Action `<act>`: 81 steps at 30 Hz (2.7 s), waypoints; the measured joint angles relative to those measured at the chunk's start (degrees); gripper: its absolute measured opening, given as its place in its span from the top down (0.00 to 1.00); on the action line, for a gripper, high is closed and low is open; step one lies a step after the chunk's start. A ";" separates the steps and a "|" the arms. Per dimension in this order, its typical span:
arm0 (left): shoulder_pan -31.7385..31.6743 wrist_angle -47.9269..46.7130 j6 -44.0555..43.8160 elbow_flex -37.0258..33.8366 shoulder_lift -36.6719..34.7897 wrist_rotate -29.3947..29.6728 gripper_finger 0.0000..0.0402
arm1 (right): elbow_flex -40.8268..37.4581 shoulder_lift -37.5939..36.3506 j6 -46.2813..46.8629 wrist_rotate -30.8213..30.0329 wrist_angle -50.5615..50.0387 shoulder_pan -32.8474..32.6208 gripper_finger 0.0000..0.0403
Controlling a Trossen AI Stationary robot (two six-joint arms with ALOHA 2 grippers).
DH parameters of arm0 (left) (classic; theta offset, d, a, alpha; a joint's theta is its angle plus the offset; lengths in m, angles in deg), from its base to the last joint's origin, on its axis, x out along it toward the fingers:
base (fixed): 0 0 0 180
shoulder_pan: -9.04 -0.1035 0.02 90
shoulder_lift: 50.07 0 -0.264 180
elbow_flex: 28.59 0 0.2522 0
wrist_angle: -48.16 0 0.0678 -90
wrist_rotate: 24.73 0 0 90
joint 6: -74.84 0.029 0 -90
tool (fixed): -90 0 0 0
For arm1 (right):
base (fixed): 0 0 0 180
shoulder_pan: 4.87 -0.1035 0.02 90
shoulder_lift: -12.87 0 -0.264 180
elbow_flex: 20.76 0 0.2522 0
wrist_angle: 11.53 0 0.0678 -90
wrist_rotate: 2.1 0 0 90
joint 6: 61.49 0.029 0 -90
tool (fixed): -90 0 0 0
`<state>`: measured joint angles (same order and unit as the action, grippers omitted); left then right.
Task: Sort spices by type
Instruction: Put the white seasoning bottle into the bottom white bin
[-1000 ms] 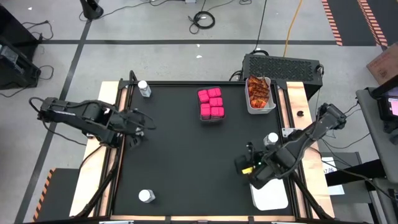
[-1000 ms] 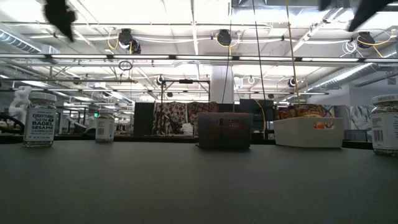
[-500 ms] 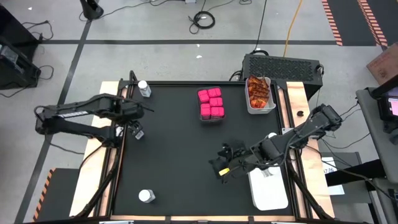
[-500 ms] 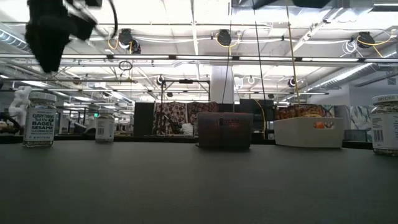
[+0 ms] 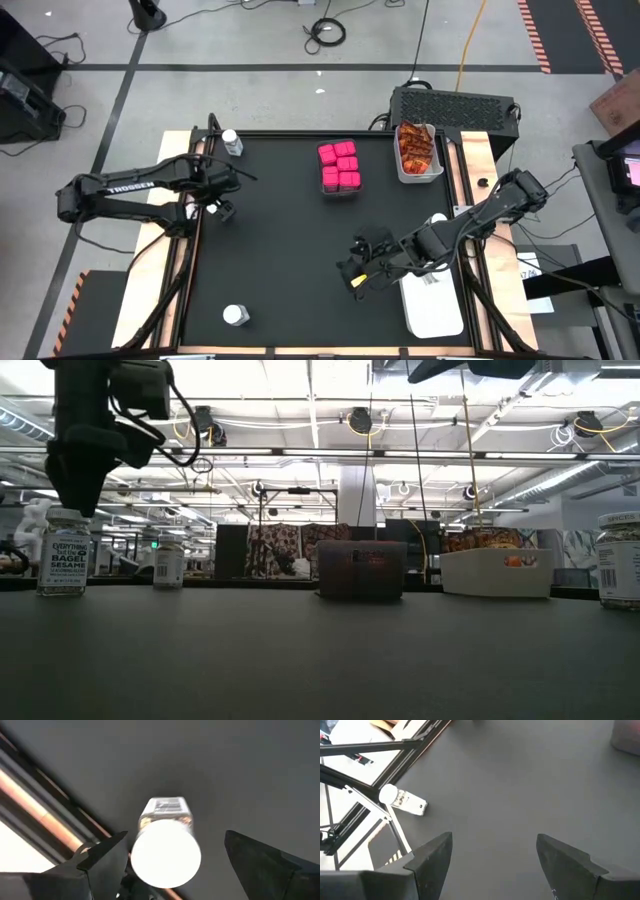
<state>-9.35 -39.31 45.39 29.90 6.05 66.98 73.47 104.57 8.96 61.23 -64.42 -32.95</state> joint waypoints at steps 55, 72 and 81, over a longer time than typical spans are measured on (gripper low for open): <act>5.30 1.77 5.36 11.52 9.61 -12.17 0.48 | 0.00 -0.07 -3.89 2.89 -0.15 3.64 0.30; 27.46 10.64 6.73 39.28 37.99 -11.29 0.48 | 0.00 -0.09 -1.43 7.48 -1.10 0.85 0.30; 30.59 7.42 17.17 59.75 58.06 -9.81 0.48 | 0.00 -0.03 5.08 7.43 -7.41 -4.71 0.30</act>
<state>21.23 -31.89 62.56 89.65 64.11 57.17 73.47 104.54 14.05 68.66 -71.84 -37.65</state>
